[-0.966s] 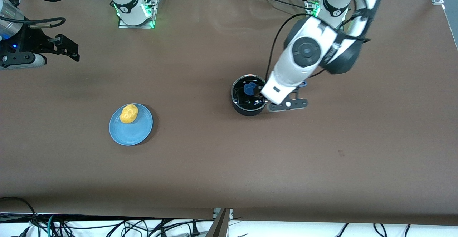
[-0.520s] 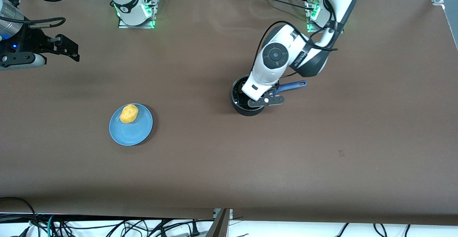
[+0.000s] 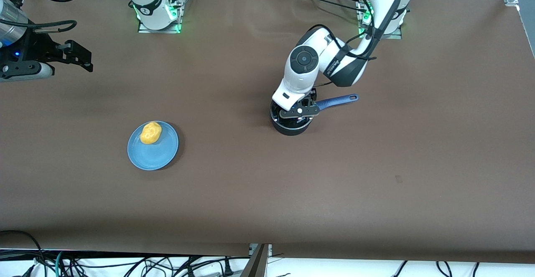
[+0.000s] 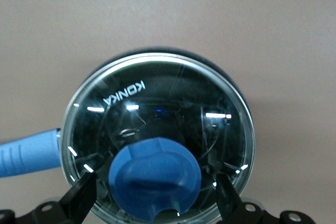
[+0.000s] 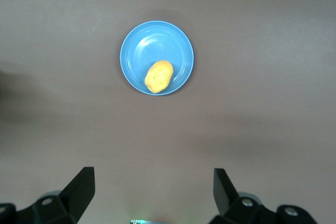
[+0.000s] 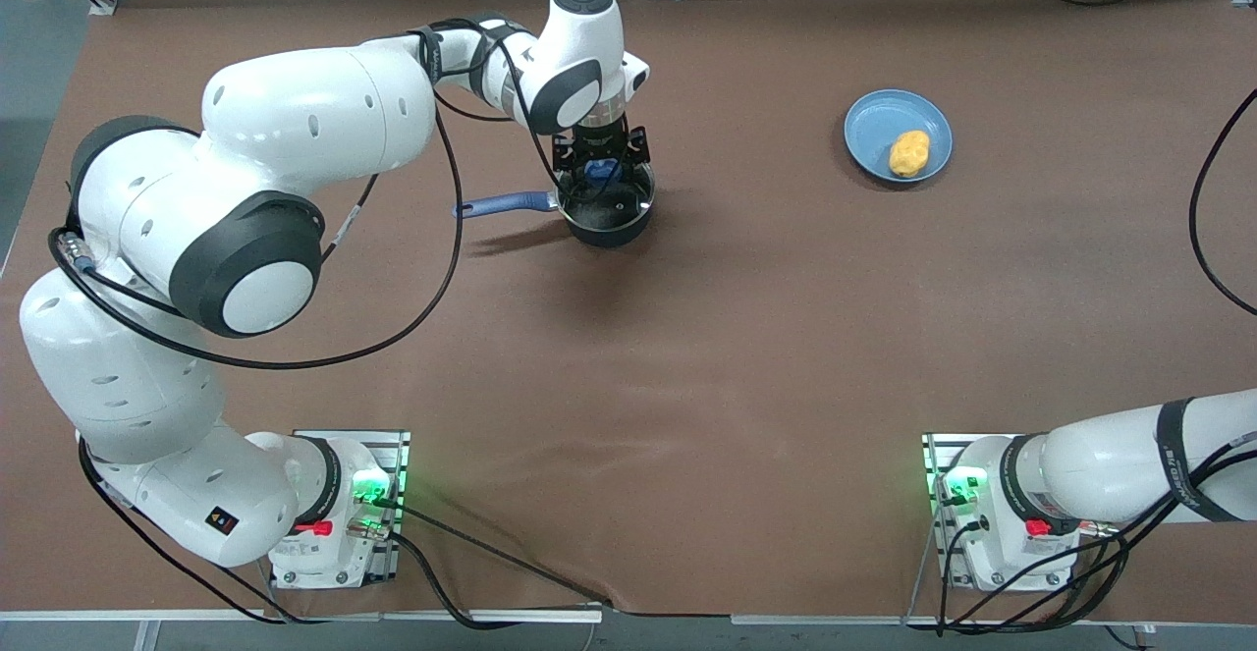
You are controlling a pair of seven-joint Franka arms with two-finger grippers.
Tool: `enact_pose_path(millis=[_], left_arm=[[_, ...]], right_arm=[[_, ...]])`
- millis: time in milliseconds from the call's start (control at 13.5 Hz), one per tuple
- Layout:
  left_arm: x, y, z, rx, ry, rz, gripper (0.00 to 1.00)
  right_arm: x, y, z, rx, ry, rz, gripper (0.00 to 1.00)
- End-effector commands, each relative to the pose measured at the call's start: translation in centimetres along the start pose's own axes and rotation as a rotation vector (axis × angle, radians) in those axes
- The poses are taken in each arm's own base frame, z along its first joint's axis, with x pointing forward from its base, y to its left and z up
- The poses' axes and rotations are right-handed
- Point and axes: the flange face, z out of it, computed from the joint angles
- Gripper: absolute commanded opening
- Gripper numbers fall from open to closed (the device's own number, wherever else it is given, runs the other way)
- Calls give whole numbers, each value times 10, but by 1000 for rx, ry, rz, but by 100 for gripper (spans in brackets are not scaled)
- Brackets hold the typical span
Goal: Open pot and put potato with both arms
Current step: 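Grasp the blue lid knob with the left gripper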
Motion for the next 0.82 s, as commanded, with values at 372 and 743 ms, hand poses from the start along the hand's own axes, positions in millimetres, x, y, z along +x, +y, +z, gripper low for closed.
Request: enact_pose_path(millis=[372,743], left_arm=[[-9,4,-4,16,40,-14,73],[-6,2,-9,14,43,-9,61]], right_arm=[[3,-1,-6,-6,5,11,100],[3,-1,-6,-6,5,11,100]])
